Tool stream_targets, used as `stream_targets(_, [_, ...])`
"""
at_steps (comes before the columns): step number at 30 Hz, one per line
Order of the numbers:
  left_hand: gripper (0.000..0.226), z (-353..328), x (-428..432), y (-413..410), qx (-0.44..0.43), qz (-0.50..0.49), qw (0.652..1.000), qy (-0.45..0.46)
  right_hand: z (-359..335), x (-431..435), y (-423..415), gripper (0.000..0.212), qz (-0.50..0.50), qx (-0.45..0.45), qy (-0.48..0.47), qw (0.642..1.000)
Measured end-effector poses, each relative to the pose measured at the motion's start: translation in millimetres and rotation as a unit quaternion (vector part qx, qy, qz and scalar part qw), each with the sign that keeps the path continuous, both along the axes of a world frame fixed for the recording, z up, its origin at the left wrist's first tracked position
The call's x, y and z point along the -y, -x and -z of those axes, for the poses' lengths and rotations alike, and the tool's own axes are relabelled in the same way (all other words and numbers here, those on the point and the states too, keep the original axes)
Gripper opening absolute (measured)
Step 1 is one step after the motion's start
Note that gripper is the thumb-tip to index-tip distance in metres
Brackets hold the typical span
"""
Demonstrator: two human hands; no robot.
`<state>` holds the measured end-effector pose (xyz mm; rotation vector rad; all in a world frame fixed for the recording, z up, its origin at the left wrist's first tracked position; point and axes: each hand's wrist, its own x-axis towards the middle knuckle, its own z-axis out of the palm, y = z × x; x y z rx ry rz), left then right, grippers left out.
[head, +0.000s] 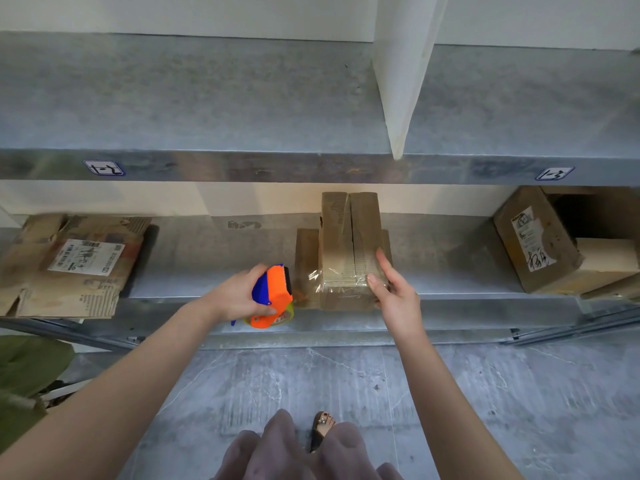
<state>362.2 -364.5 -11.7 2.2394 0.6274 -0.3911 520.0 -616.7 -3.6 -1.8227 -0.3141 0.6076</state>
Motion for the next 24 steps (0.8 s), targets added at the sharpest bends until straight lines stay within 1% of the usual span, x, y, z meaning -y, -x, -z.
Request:
stream_targets(3, [0.077,-2,3,3,-0.017,-0.002,0.999,0.036,3,0,-1,0.048,-0.004,-0.002,0.003,1.000])
stream_targets(6, [0.075,-2,9,1,-0.023,-0.003,0.999,0.031,6,2,-3,0.047,-0.008,-0.002,0.007,1.000])
stream_targets(9, [0.073,-6,15,-3,-0.018,0.022,0.999,0.020,10,2,-6,0.047,-0.010,-0.004,0.002,1.000])
stream_targets(12, [0.079,-11,12,-2,-0.033,0.050,0.996,0.061,10,3,-7,0.048,-0.010,-0.001,0.003,1.000])
stream_targets(14, [0.077,-15,9,3,-0.047,0.056,0.994,0.080,9,3,-6,0.048,-0.011,0.006,-0.001,1.000])
stream_targets(15, [0.076,-16,8,6,-0.043,0.054,0.995,0.073,8,2,-5,0.048,-0.011,0.013,0.000,1.000])
stream_targets(19, [0.071,-24,-1,10,0.017,0.033,0.999,0.024,8,4,-4,0.051,-0.026,0.052,0.022,0.998])
stream_targets(20, [0.065,-26,-4,11,0.022,0.046,0.999,0.011,8,5,-4,0.052,-0.030,0.061,0.025,0.997])
stream_targets(22, [0.043,-29,-10,15,0.026,0.062,0.998,-0.007,9,8,-5,0.054,-0.035,0.074,0.031,0.996])
stream_targets(24, [0.022,-33,-14,18,0.033,0.046,0.998,-0.008,9,9,-7,0.057,-0.044,0.069,0.024,0.996])
